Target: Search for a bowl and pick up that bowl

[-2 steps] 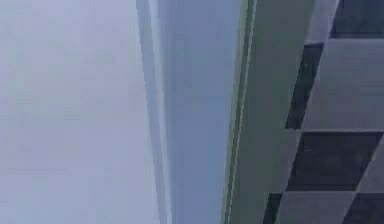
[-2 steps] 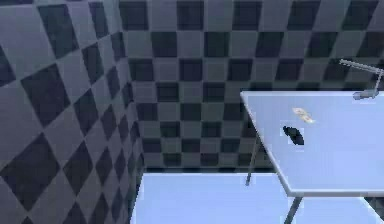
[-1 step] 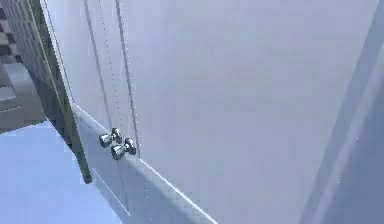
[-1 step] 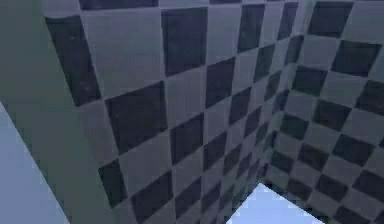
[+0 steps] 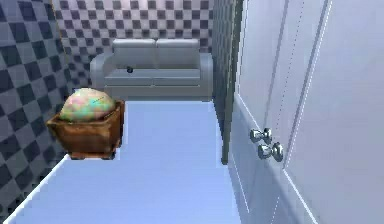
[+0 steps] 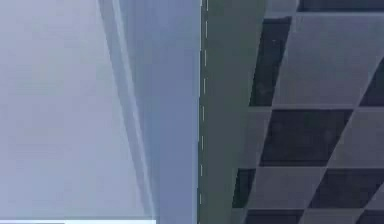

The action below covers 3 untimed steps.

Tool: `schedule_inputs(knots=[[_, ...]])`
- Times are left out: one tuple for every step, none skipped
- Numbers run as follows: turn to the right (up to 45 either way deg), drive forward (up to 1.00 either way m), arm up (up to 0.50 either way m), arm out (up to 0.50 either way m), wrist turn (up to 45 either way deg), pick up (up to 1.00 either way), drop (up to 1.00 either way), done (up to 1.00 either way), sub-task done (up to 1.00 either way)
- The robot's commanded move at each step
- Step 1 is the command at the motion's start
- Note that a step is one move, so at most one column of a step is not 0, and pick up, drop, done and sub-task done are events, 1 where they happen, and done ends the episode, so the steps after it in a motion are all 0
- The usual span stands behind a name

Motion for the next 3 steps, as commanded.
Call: schedule_inputs(knots=[[-45.0,0.00,0.00,0.00,0.0,0.00,0.00,0.00,0.00],[-42.0,0.00,0.00,0.00,0.0,0.00,0.00,0.00,0.00],[0.0,0.10,0.00,0.00,0.0,0.00,0.00,0.00,0.00]])
